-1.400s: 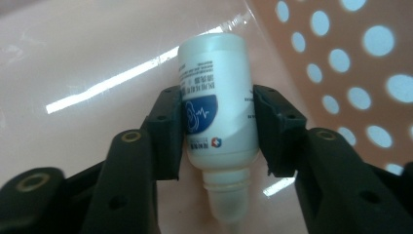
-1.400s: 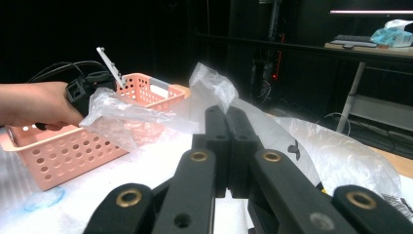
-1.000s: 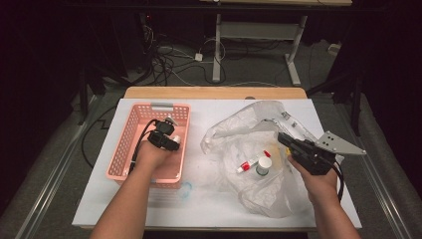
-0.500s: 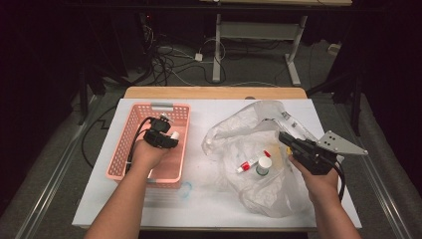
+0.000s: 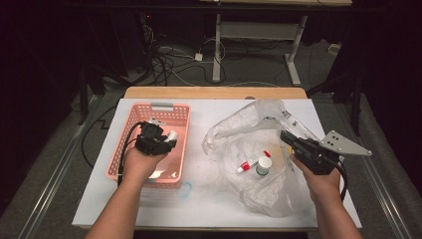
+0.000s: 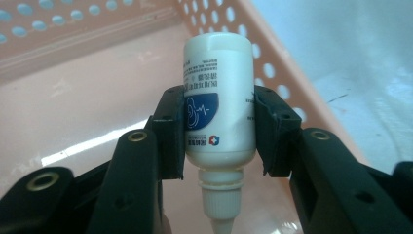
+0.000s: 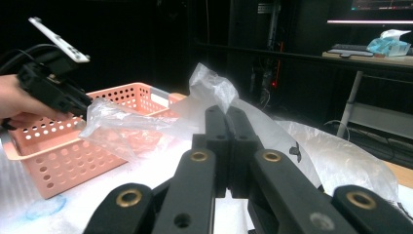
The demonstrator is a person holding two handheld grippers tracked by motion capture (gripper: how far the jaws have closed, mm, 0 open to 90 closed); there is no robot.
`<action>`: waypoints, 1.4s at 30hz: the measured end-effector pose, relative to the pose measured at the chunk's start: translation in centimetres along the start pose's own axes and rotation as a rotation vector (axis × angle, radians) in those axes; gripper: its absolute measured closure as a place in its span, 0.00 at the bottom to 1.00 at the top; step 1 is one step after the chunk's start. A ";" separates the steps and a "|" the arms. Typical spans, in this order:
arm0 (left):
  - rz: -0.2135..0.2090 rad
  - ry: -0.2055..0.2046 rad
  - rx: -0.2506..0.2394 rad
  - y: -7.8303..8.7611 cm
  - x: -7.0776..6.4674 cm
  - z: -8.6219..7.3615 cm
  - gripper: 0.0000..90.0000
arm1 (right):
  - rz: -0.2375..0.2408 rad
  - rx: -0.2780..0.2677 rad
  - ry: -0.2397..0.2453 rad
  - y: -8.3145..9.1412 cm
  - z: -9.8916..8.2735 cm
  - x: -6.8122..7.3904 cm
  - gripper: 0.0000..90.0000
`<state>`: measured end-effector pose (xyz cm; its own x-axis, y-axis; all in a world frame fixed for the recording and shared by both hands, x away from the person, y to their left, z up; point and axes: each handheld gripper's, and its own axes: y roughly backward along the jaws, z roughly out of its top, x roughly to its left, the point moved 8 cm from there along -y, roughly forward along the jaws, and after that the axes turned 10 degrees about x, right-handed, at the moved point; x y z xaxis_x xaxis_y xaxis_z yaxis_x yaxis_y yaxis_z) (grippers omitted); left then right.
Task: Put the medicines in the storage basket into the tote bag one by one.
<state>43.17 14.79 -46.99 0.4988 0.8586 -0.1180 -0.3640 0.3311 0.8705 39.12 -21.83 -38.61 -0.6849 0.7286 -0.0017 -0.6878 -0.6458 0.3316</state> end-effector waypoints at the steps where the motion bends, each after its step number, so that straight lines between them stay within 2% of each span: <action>1: 0.000 -0.004 -0.012 0.4 -0.2 -0.1 0.65 | -0.001 0.002 0.002 0.0 0.0 0.0 1.00; 6: -0.004 -0.018 -0.072 1.6 -1.2 -0.7 0.65 | 0.002 -0.006 0.007 0.0 0.1 0.2 1.00; 11: -0.005 -0.049 -0.116 1.9 -2.4 -1.6 0.65 | 0.004 -0.004 0.010 -0.1 0.0 0.2 1.00; 13: -0.013 -0.049 -0.139 2.2 -2.8 -1.8 0.65 | 0.009 -0.009 0.001 -0.1 0.1 0.3 1.00; 20: -0.046 -0.059 -0.176 2.4 -3.6 -3.1 0.65 | 0.002 -0.002 0.015 -0.1 0.0 0.3 1.00; 22: -0.037 -0.068 -0.173 2.2 -3.7 -3.3 0.65 | 0.006 0.000 0.003 -0.2 -0.1 0.5 1.00; 25: -0.055 -0.062 -0.188 2.1 -3.7 -3.4 0.65 | 0.007 0.003 0.011 -0.3 -0.1 0.5 1.00; 31: -0.072 -0.084 -0.211 2.3 -4.4 -3.1 0.65 | 0.003 -0.005 0.017 -0.1 0.0 0.6 1.00; 34: -0.070 -0.096 -0.223 2.7 -4.8 -2.9 0.65 | 0.005 -0.001 0.012 -0.1 -0.1 0.6 1.00; 36: -0.046 -0.107 -0.228 3.0 -4.9 -2.8 0.65 | 0.006 0.001 0.012 -0.1 -0.1 0.6 1.00; 42: -0.066 -0.110 -0.261 3.7 -5.5 -2.5 0.65 | 0.004 0.003 0.010 -0.2 -0.2 0.4 1.00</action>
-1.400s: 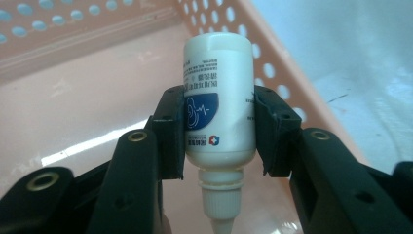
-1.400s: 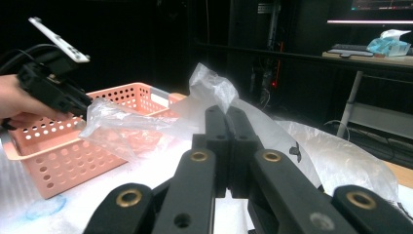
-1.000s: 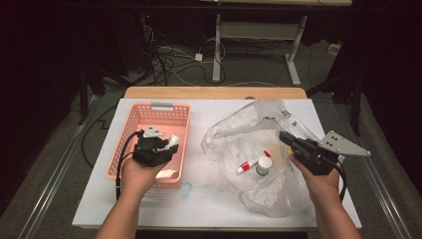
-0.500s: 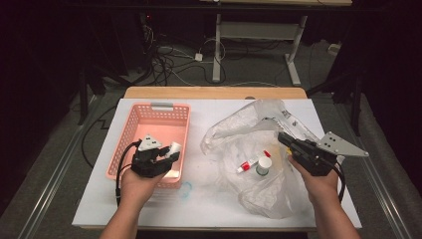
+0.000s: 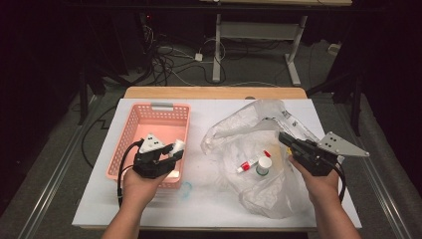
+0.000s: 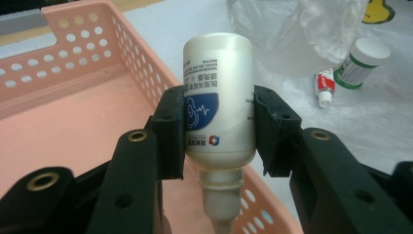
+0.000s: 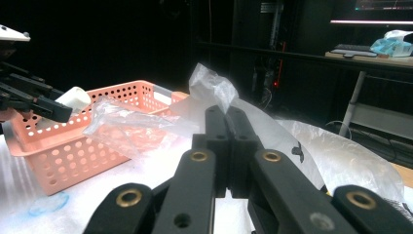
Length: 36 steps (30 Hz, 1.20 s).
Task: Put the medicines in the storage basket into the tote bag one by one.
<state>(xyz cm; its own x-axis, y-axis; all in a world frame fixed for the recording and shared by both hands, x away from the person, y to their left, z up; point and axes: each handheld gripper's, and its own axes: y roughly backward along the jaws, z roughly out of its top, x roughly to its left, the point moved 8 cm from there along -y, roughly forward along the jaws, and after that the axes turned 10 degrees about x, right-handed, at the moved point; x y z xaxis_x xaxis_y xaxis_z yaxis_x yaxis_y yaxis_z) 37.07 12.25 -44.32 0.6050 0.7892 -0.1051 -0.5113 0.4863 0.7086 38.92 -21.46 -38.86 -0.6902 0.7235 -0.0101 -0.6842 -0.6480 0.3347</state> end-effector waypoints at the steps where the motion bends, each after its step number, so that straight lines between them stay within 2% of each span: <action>1: -0.012 -0.001 -0.004 0.1 -0.2 0.1 0.65 | 0.000 0.000 -0.001 0.0 0.0 0.0 1.00; 7: -0.049 -0.028 -0.005 0.4 -1.7 0.2 0.65 | 0.001 -0.005 -0.004 0.1 0.1 0.1 1.00; 13: -0.086 -0.073 -0.001 0.4 -3.7 0.2 0.65 | 0.001 0.000 -0.004 0.0 0.0 0.0 1.00; 27: -0.161 -0.125 -0.002 -0.1 -6.9 0.2 0.64 | 0.002 -0.004 -0.005 0.1 0.0 -0.1 1.00; 36: -0.173 -0.151 0.008 -1.3 -8.3 0.3 0.64 | 0.005 0.002 0.002 -0.1 -0.1 0.2 1.00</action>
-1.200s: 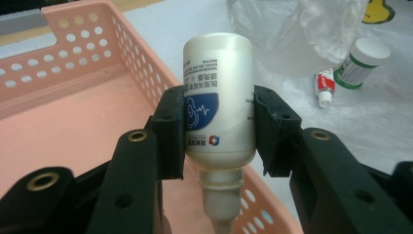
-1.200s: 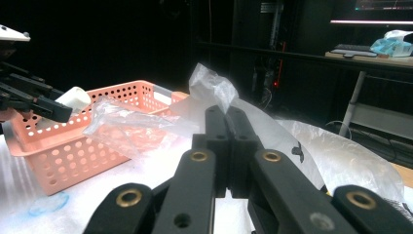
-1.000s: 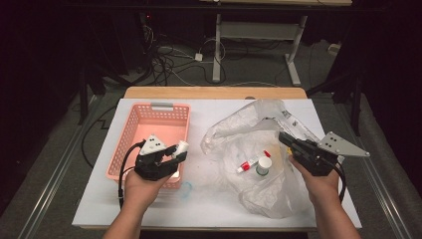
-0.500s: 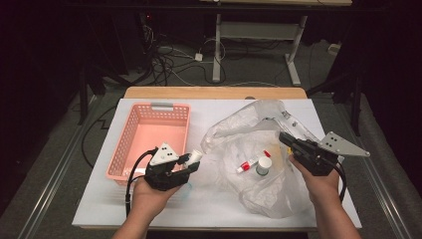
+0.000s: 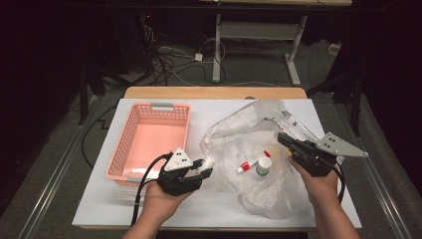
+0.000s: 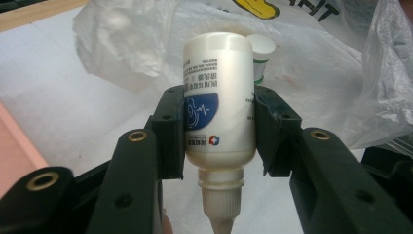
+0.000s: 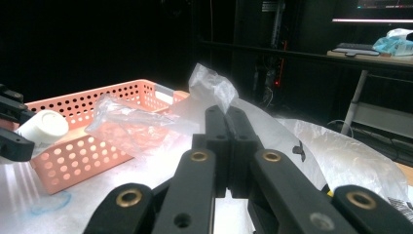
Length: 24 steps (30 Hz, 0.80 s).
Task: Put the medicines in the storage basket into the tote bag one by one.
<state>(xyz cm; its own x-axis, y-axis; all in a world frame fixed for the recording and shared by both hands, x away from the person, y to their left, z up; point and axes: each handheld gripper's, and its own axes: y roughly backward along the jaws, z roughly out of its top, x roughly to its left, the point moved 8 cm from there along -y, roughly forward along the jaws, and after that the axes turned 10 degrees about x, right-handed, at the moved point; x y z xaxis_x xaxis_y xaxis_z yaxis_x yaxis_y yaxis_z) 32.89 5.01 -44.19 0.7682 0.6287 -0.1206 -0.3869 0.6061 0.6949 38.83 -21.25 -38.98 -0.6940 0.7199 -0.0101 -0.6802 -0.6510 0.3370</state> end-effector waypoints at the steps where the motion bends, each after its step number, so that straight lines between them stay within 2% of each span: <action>1: -0.001 -0.003 0.002 -0.3 -0.2 0.0 0.64 | -0.001 0.000 0.001 0.0 0.0 0.0 1.00; 6: -0.007 -0.028 0.016 -1.3 -0.8 0.3 0.64 | 0.002 0.004 0.005 0.0 0.0 0.1 1.00; 13: -0.012 -0.057 0.025 -2.8 -1.5 2.0 0.64 | 0.004 0.009 0.000 -0.2 -0.2 0.1 1.00; 18: -0.021 -0.055 0.019 -4.1 -1.7 3.0 0.64 | 0.007 0.008 -0.002 -0.2 -0.2 0.2 1.00; 24: -0.030 -0.070 0.013 -6.2 -2.4 4.5 0.64 | 0.010 0.001 -0.005 -0.3 -0.1 0.1 1.00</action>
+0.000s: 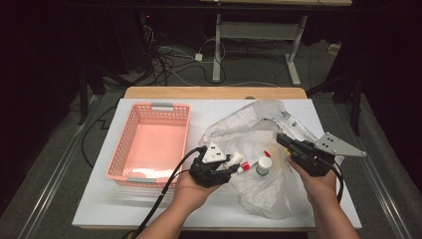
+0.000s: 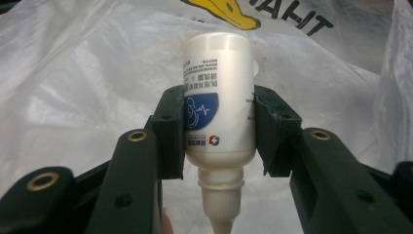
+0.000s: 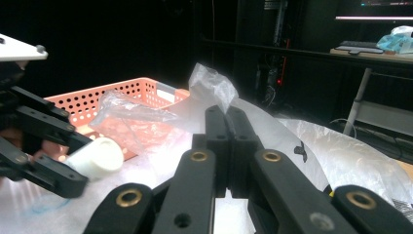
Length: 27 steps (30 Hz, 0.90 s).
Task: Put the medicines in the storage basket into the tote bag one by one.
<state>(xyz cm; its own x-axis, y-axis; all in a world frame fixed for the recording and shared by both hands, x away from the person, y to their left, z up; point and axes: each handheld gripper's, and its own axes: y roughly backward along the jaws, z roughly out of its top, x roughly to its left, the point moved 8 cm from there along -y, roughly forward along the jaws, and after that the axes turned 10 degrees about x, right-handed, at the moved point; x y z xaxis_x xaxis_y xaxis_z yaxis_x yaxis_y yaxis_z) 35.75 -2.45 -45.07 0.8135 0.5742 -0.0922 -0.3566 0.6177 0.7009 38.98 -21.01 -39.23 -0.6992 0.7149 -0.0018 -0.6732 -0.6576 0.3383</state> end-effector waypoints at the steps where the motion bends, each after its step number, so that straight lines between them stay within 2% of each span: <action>1: 0.001 -0.005 -0.001 -0.4 -0.1 0.2 0.64 | 0.001 0.002 -0.002 0.0 0.0 0.0 1.00; 4: 0.031 -0.032 0.016 -1.8 0.0 0.8 0.64 | 0.006 -0.001 0.002 0.0 0.1 0.1 1.00; 12: 0.015 0.007 0.026 -5.3 0.8 1.8 0.64 | 0.006 -0.005 0.008 0.1 0.3 0.2 1.00; 16: 0.021 0.006 0.033 -7.1 1.0 2.5 0.64 | 0.011 -0.007 0.000 -0.1 0.2 0.1 1.00; 21: 0.070 -0.020 0.048 -9.1 1.8 3.3 0.64 | 0.010 -0.005 -0.004 -0.2 0.2 0.1 1.00; 25: 0.094 -0.001 0.060 -10.5 2.9 3.7 0.64 | 0.006 -0.013 -0.002 0.0 0.2 -0.2 1.00; 27: 0.089 0.018 0.068 -11.2 3.2 3.7 0.64 | 0.005 -0.011 -0.009 0.1 0.2 -0.3 1.00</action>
<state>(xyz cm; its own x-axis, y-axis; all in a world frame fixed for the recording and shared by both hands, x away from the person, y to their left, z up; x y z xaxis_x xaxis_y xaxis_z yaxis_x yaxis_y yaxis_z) 44.07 -9.57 -50.59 0.7715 0.6351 -0.0391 -0.3947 0.5259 0.7534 39.17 -21.18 -39.04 -0.7005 0.7136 0.0083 -0.6722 -0.6638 0.3279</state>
